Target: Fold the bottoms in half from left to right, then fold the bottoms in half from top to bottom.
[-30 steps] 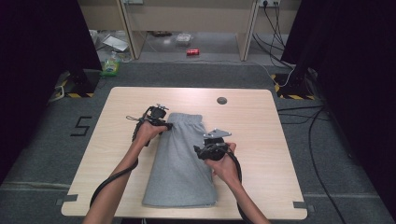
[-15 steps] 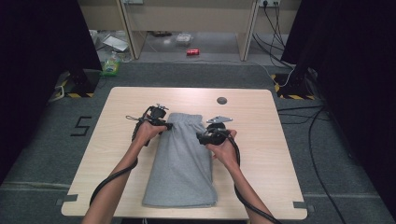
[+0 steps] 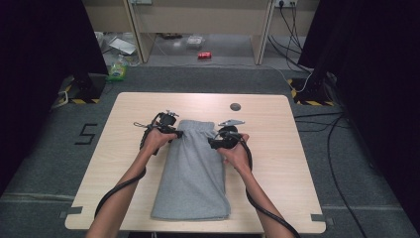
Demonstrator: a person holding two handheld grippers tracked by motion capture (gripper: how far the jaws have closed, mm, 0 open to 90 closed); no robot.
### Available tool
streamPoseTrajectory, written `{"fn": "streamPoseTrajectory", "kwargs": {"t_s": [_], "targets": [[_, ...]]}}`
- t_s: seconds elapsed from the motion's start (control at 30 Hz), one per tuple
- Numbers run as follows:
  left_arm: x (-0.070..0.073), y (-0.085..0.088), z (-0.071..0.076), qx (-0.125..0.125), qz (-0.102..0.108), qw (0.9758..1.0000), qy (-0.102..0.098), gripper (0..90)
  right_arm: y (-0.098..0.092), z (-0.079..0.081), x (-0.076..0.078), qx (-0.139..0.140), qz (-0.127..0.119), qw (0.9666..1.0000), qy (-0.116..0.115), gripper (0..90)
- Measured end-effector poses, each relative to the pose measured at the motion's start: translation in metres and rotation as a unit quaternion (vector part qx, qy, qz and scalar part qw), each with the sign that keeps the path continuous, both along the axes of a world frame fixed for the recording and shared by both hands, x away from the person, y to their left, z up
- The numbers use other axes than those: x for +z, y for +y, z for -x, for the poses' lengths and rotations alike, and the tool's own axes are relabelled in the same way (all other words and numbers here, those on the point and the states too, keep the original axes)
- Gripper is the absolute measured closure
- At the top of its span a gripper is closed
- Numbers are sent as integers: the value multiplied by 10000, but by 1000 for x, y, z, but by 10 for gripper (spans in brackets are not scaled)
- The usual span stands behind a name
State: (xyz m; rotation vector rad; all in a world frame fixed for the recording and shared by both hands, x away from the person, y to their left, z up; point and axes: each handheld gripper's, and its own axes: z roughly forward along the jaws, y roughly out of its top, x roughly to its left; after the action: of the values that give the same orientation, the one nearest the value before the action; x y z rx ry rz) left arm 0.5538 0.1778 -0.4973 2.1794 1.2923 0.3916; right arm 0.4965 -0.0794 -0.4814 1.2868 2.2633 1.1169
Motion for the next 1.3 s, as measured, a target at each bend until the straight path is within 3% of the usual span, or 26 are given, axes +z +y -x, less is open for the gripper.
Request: {"fn": "streamPoseTrajectory", "kwargs": {"t_s": [0.3,0.47,0.77,0.93,1.0,1.2,1.3], "targets": [[0,0,0,-12,-7,10000,9,590,0,-10,-3,-90,-114,9999,57,367],[0,0,-1,-49,0,10000,9,589,2,-13,-2,-116,-42,9999,28,369],[-1,1,0,-51,37,10000,-37,590,6,-26,-12,-226,-148,9992,296,372],[-1,1,0,-48,24,10000,-35,590,13,-32,-20,-205,10,9989,411,382],[-1,1,0,-38,35,10000,-44,590,15,-34,-24,-237,80,9985,481,394],[-1,1,1,-20,41,10000,-46,599,19,-38,-26,-178,271,9988,356,479],[-1,2,2,-112,73,9999,-80,632,20,-38,-26,-159,152,9990,395,580]]}}
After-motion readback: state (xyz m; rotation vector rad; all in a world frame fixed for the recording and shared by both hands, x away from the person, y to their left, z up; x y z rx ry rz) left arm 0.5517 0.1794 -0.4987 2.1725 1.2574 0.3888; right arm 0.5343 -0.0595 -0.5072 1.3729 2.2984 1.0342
